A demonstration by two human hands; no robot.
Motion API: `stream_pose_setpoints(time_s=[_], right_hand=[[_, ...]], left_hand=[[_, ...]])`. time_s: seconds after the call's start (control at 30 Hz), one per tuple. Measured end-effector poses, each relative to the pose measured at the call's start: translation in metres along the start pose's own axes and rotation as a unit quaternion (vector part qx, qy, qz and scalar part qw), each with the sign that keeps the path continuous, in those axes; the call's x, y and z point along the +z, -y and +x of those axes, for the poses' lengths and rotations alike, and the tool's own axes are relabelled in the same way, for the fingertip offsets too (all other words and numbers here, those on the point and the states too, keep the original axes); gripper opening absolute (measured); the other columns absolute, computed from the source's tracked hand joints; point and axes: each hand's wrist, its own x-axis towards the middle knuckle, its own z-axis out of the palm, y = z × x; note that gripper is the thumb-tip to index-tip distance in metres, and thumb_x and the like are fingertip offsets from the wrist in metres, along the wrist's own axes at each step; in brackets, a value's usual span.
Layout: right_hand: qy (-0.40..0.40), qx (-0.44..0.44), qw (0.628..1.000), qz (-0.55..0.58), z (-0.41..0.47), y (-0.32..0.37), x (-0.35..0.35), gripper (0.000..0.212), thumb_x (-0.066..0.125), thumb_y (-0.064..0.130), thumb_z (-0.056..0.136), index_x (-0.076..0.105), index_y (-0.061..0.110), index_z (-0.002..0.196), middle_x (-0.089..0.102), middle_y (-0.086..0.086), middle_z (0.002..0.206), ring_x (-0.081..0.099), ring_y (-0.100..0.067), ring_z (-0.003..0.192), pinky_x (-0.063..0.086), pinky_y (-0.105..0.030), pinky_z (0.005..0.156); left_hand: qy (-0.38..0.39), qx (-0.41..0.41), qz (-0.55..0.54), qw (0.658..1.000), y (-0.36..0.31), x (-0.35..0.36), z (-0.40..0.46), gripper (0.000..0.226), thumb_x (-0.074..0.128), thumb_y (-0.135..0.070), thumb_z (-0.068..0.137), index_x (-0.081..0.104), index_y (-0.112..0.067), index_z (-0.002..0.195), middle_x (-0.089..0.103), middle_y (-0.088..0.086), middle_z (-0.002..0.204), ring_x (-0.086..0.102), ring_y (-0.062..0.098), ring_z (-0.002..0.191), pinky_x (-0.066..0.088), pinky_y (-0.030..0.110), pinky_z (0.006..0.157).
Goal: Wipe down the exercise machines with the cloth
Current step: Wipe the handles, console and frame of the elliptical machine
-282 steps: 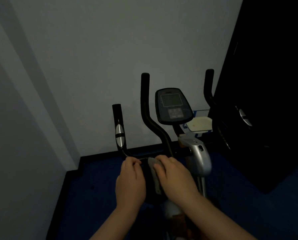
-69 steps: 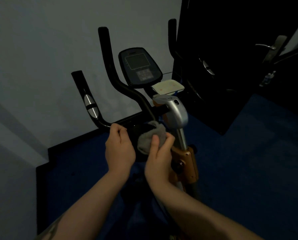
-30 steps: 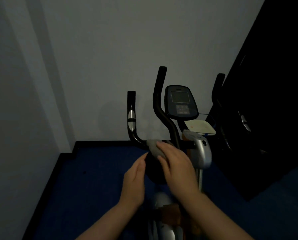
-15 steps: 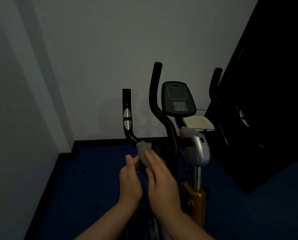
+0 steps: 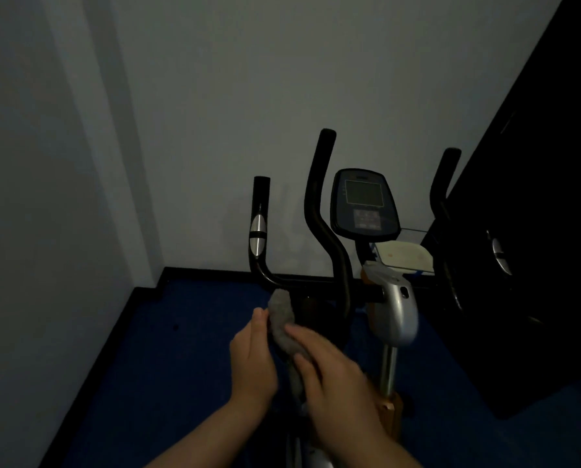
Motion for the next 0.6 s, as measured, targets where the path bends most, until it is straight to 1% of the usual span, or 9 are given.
stream_pose_setpoints(time_s=[0.1,0.17,0.23,0.3,0.4,0.43,0.5,0.53,0.6], right_hand=[[-0.059,-0.002,0.998,0.020,0.025,-0.006,-0.001,0.045,0.048,0.016,0.100,0.045,0.041,0.136,0.044,0.026,0.137,0.034,0.023,0.120,0.029,0.000,0.099],[-0.034,-0.023,0.999,-0.001,0.025,-0.004,0.011,0.050,0.048,0.014,0.099,0.039,0.044,0.138,0.034,0.027,0.143,0.025,0.028,0.122,0.022,0.002,0.100],[0.009,-0.057,0.998,-0.015,0.011,-0.011,0.012,0.051,0.051,0.013,0.098,0.039,0.045,0.137,0.032,0.031,0.144,0.022,0.027,0.126,0.020,0.001,0.103],[0.069,-0.074,0.995,0.012,0.007,-0.023,-0.011,0.046,0.054,0.016,0.096,0.049,0.046,0.131,0.043,0.035,0.135,0.033,0.024,0.123,0.026,-0.003,0.103],[0.142,-0.059,0.982,0.111,0.029,-0.029,-0.061,0.038,0.060,0.015,0.093,0.062,0.041,0.121,0.062,0.031,0.119,0.055,0.009,0.114,0.043,-0.011,0.095],[0.128,-0.059,0.981,0.136,0.040,-0.026,-0.075,0.035,0.060,0.014,0.093,0.063,0.036,0.120,0.064,0.028,0.116,0.058,0.006,0.111,0.045,-0.011,0.091],[0.057,-0.075,0.983,0.157,0.069,-0.019,-0.095,0.031,0.058,0.011,0.094,0.064,0.029,0.118,0.067,0.023,0.110,0.061,0.006,0.105,0.047,-0.010,0.083],[0.031,-0.084,0.984,0.157,0.086,-0.016,-0.099,0.031,0.058,0.011,0.093,0.064,0.027,0.119,0.069,0.021,0.108,0.061,0.007,0.103,0.047,-0.009,0.081],[0.021,-0.100,0.987,0.126,0.120,-0.009,-0.092,0.032,0.061,0.014,0.093,0.064,0.027,0.122,0.065,0.020,0.110,0.058,0.012,0.102,0.045,-0.005,0.082]], left_hand=[[-0.010,0.004,-0.008,1.000,-0.001,0.008,-0.004,0.050,0.033,-0.042,0.093,0.070,-0.008,0.088,0.072,0.004,0.081,0.066,0.015,0.074,0.049,0.018,0.065],[-0.016,-0.009,-0.010,1.000,-0.001,0.008,-0.006,0.049,0.036,-0.045,0.091,0.065,-0.008,0.077,0.067,0.000,0.069,0.059,0.011,0.064,0.046,0.021,0.061],[-0.008,-0.019,-0.005,1.000,0.000,0.005,-0.005,0.060,0.041,-0.052,0.096,0.064,0.001,0.078,0.066,0.011,0.072,0.058,0.014,0.068,0.046,0.031,0.066],[0.013,-0.018,0.010,1.000,0.002,0.001,-0.003,0.058,0.042,-0.054,0.093,0.068,-0.003,0.090,0.070,0.013,0.085,0.064,0.018,0.081,0.050,0.036,0.077],[0.044,0.019,0.076,0.996,-0.004,0.002,0.000,0.046,0.040,-0.055,0.090,0.070,-0.022,0.104,0.072,0.000,0.098,0.067,0.016,0.095,0.053,0.038,0.085],[0.048,0.032,0.118,0.991,-0.007,0.003,0.003,0.044,0.040,-0.056,0.089,0.068,-0.027,0.106,0.071,-0.005,0.099,0.066,0.012,0.095,0.053,0.039,0.085],[0.062,0.052,0.230,0.970,-0.012,0.007,0.014,0.037,0.045,-0.054,0.088,0.065,-0.034,0.113,0.069,-0.015,0.103,0.063,0.001,0.097,0.052,0.036,0.085],[0.072,0.060,0.281,0.955,-0.014,0.010,0.019,0.033,0.048,-0.048,0.090,0.063,-0.035,0.116,0.067,-0.018,0.107,0.061,-0.001,0.099,0.051,0.032,0.088],[0.083,0.078,0.348,0.931,-0.014,0.013,0.024,0.027,0.051,-0.036,0.095,0.062,-0.036,0.120,0.064,-0.019,0.115,0.058,-0.001,0.105,0.048,0.028,0.093]])
